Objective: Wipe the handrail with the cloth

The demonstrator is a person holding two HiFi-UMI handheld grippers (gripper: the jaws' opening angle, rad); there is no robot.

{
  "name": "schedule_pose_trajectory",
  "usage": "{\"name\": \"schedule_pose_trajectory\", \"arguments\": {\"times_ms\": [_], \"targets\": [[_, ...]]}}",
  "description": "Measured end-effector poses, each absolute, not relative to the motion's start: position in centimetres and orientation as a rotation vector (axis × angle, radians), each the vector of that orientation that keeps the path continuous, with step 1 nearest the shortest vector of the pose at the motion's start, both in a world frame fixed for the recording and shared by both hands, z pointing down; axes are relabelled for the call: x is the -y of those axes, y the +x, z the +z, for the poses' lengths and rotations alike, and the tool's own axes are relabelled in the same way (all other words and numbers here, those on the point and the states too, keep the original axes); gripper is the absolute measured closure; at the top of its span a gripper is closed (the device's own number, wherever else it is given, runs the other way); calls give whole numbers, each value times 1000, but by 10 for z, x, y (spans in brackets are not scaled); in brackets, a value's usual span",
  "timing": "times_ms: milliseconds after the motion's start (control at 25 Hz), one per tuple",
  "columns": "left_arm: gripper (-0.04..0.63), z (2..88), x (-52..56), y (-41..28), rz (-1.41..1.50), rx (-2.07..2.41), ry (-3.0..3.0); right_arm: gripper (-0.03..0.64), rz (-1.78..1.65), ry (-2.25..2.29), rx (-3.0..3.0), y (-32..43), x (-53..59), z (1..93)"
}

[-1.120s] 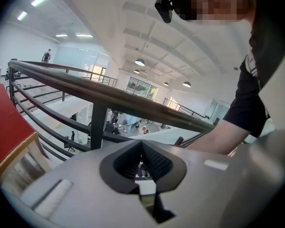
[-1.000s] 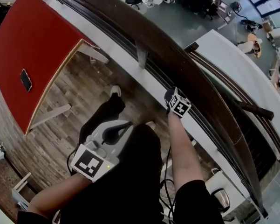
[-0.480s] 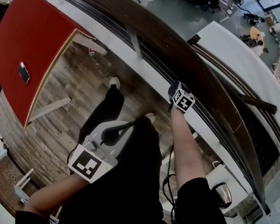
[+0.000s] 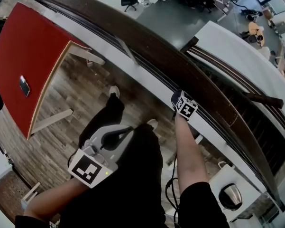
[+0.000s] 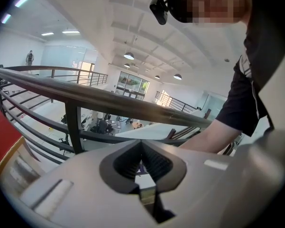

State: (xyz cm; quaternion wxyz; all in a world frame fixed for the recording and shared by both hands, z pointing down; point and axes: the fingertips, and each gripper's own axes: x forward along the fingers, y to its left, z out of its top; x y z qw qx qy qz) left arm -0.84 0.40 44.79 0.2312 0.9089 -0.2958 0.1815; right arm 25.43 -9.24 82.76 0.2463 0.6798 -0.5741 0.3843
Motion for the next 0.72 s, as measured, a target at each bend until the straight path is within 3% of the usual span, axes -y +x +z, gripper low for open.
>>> {"name": "schedule_pose_trajectory", "arguments": {"times_ms": [720], "targets": [[597, 454, -21, 44, 531, 718, 2538, 502, 1116, 1938, 1516, 315, 46, 829]]}}
